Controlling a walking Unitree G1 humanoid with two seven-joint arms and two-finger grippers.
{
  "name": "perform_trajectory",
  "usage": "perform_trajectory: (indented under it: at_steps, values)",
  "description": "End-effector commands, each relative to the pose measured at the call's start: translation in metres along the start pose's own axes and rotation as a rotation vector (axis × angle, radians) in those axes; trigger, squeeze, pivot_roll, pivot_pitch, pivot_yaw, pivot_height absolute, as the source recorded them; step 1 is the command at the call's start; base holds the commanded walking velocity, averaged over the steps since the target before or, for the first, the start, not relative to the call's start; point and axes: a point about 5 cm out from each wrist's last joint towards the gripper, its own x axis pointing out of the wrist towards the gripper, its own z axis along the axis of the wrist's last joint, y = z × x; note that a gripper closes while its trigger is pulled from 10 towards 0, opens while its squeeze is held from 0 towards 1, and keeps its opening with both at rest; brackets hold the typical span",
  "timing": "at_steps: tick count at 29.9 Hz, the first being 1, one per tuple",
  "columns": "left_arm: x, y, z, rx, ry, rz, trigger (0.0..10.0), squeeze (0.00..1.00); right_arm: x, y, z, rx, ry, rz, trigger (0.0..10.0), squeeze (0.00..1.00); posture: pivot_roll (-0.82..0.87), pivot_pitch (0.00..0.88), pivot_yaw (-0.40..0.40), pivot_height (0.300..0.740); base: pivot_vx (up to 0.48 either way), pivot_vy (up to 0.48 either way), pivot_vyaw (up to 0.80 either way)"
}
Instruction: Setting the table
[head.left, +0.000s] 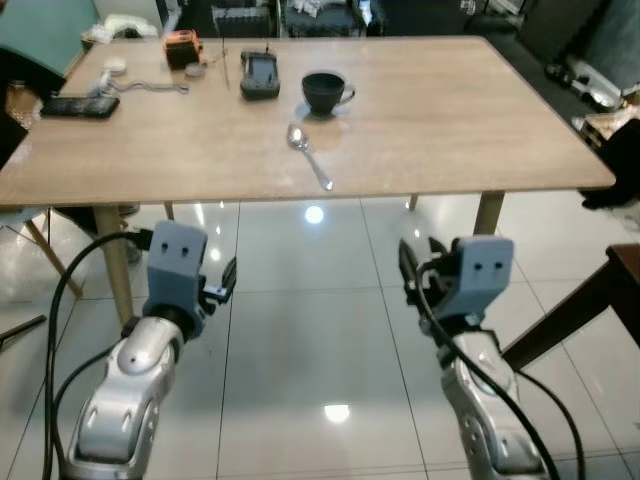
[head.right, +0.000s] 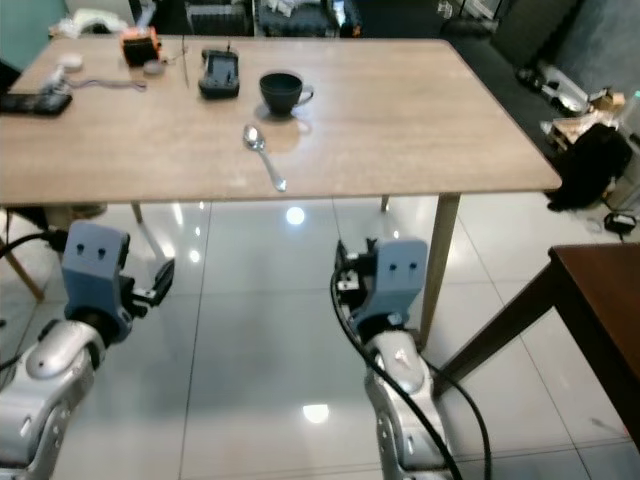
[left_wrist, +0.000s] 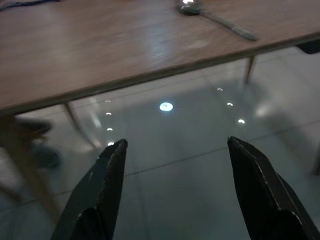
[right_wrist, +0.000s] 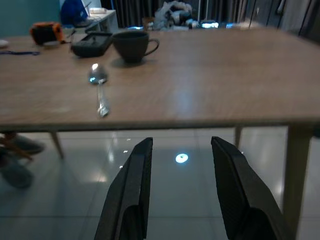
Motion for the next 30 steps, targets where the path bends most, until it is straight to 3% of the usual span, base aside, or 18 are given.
perform_trajectory:
  at_steps: [1, 11, 13, 15, 16, 17, 18, 21, 27, 30]
  values:
    - [-0.004, 0.005, -0.004, 0.016, 0.012, 0.018, 10.0, 0.00, 0.000, 0.006, -0.001, 0.003, -0.007, 0.016, 10.0, 0.00, 0.09, 0.191, 0.061, 0.740, 0.461, 0.000, 0.00]
    - [-0.003, 0.004, -0.001, 0.019, -0.001, 0.007, 10.0, 0.00, 0.008, 0.010, 0.014, -0.102, -0.070, 0.086, 10.0, 0.00, 0.09, 0.184, 0.061, 0.740, 0.459, 0.000, 0.00]
    - [-0.003, 0.003, -0.001, 0.019, -0.002, 0.004, 10.0, 0.00, 0.011, 0.015, 0.018, -0.171, -0.071, 0.153, 10.0, 0.00, 0.09, 0.181, 0.061, 0.740, 0.458, 0.000, 0.00]
    - [-0.003, 0.002, -0.001, 0.018, -0.003, -0.002, 10.0, 0.00, 0.015, 0.023, 0.019, -0.188, 0.002, 0.289, 10.0, 0.00, 0.09, 0.180, 0.061, 0.740, 0.458, 0.000, 0.00]
    - [-0.003, 0.002, -0.001, 0.018, -0.003, -0.002, 10.0, 0.00, 0.015, 0.023, 0.019, -0.188, 0.002, 0.289, 10.0, 0.00, 0.09, 0.180, 0.061, 0.740, 0.458, 0.000, 0.00]
    - [-0.003, 0.000, -0.002, 0.018, -0.003, -0.008, 10.0, 0.00, 0.017, 0.028, 0.020, -0.214, 0.072, 0.414, 10.0, 0.00, 0.09, 0.174, 0.059, 0.740, 0.458, 0.000, 0.00]
    - [-0.003, 0.000, -0.002, 0.018, -0.003, -0.008, 10.0, 0.00, 0.017, 0.028, 0.020, -0.214, 0.072, 0.414, 10.0, 0.00, 0.09, 0.174, 0.059, 0.740, 0.458, 0.000, 0.00]
    - [-0.003, -0.001, -0.002, 0.015, -0.003, -0.011, 10.0, 0.00, 0.016, 0.035, 0.026, -0.259, 0.102, 0.564, 10.0, 0.00, 0.09, 0.169, 0.058, 0.740, 0.458, 0.000, 0.00]
    - [-0.002, -0.002, -0.002, 0.015, -0.004, -0.016, 10.0, 0.00, 0.022, 0.043, 0.030, -0.236, 0.139, 0.614, 10.0, 0.00, 0.09, 0.166, 0.054, 0.740, 0.459, 0.000, 0.00]
    - [-0.003, -0.002, -0.002, 0.015, -0.004, -0.016, 10.0, 0.00, 0.027, 0.051, 0.027, -0.164, 0.188, 0.594, 10.0, 0.00, 0.09, 0.166, 0.053, 0.740, 0.460, 0.000, 0.00]
